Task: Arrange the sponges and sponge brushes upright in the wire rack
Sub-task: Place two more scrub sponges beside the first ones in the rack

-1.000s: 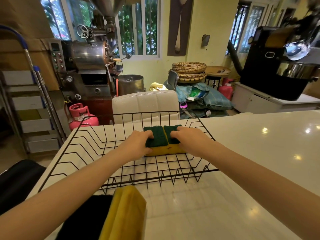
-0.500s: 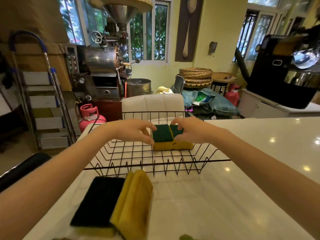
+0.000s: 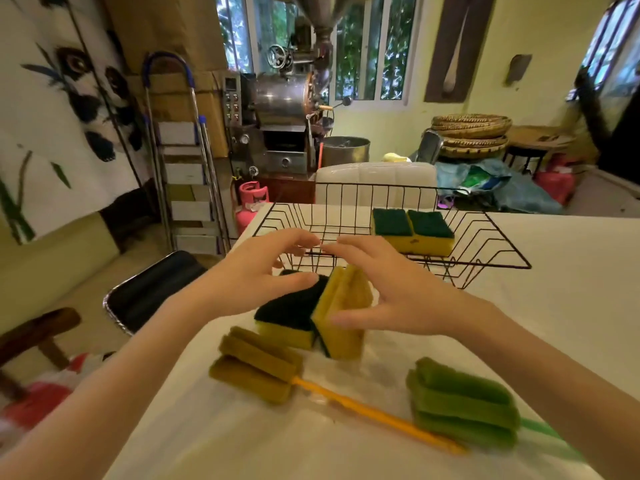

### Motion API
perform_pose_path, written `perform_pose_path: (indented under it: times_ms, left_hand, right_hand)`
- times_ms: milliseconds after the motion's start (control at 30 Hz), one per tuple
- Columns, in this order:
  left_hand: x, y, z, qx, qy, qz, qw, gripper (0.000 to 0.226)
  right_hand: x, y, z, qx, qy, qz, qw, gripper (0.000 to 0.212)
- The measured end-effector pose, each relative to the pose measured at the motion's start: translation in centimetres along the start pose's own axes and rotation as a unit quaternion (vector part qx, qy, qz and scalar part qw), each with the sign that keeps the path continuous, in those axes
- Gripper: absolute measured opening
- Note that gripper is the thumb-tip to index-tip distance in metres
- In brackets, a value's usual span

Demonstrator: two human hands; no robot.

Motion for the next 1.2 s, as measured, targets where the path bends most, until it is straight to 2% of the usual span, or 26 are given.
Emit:
perform_pose_path:
  times_ms: [167,367,433,533,700,900,1100,1200]
  left_hand:
    - [-1.2,1.3,-1.6,0.011,-0.018,0.041,0.999,0.026]
    - [-2.1,4.6,-2.3,-0.118,-0.054,0.112,0.985,0.054]
    - [-1.2,5.2,-2.3,-0.139,-0.047,0.134,0.980,0.059]
    - [-0.9,4.9,-2.2,-0.139,-0.039,0.168,0.975,0.060]
    - [-0.6,5.4,-1.9,-0.136,-0.020,0.181,0.974,0.058]
    - [0.0,6.2,-1.5,-0.122,0.006,0.189,0.974,0.058]
    - [0.8,6.3,-0.9,-0.089,0.024,0.204,0.975,0.058]
    - [0.8,6.1,-0.1,-0.103,0.025,0.217,0.970,0.059]
  right_hand:
    - [-0.4,2.8,-0.7,-0.035,-0.015,-0.098,0.994,0.078]
    - [-0.2,2.0,-1.2,0.005,-0.006,-0.095,0.995,0.045]
    - [0.6,1.2,-2.2,0.009,0.019,-0.086,0.996,0.040]
    - [1.7,0.6,-2.5,-0.008,0.055,-0.065,0.996,0.040]
    - [4.2,0.2,-3.3,-0.070,0.121,-0.029,0.990,0.059]
    - [6.1,0.8,-3.8,-0.149,0.161,-0.069,0.973,0.053]
    - [6.3,0.6,-3.5,-0.144,0.151,-0.096,0.973,0.053]
    - [6.3,0.9,-3.1,-0.129,0.123,-0.089,0.980,0.047]
Point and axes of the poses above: each hand's wrist, its own z-axis towards the middle knuckle, its own y-axis out of the palm, x = y × z, the point moved 8 cm from there along z, towards the middle knuckle, and after that the axes turned 5 degrees about x, right-handed, at the moved point
